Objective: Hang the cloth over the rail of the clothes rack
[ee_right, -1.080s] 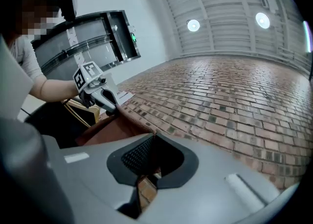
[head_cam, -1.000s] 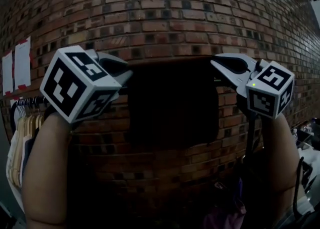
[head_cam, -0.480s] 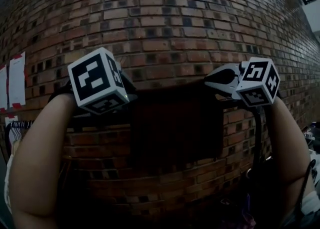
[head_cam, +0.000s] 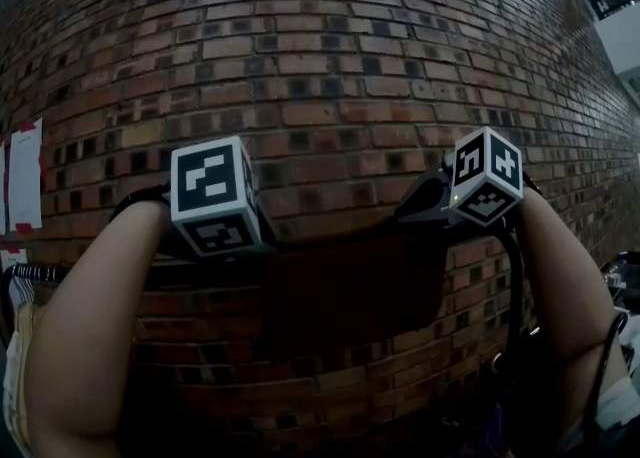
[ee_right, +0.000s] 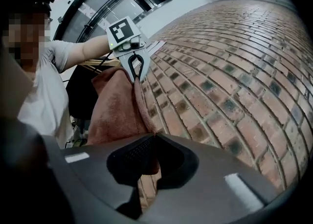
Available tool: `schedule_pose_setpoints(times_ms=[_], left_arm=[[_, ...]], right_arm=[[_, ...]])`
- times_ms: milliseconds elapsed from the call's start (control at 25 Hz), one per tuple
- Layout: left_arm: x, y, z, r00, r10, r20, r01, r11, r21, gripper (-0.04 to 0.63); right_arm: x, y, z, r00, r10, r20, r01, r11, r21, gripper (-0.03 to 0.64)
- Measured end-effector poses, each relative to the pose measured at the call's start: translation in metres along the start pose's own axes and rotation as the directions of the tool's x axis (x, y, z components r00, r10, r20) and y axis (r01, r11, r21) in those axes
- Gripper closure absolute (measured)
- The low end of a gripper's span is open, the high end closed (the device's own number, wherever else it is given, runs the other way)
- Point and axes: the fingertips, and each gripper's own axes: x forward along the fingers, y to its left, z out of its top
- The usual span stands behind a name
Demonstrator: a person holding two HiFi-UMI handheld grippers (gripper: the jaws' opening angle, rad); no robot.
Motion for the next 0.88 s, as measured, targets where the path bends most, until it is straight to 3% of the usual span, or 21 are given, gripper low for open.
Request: schedule_pose_setpoints(times_ms=[240,400,680,880], left_arm=[[0.003,0.0,0.001,0.999,-0.037,0.034,0.038,0.999,-0.035,0.575],[0.003,0.003,0.0,1.0,-0.016,0.021,0.017,1.0,-0.026,0.567],[0.003,0.018,-0.006,0.997,0.071,-0.015,-0.072,0.996,-0.055,0.378],[0.005,0.02,-0.008,0.996,0.083,-0.007,-0.084,0.996,-0.044,0.365]], right_arm=[[0.0,-0.001,-0.002,1.0,0.011,-0.005,-0.011,0.999,0.039,0.604],[0.0,-0.006,-0.002,1.0,-0.016,-0.012,0.017,0.998,0.058,0.581],[-0.001,-0.012,-0.003,0.996,-0.078,-0.032,0.079,0.996,0.051,0.502],[-0.001,-0.013,-0.003,0.995,-0.095,-0.026,0.096,0.995,0.033,0.503]])
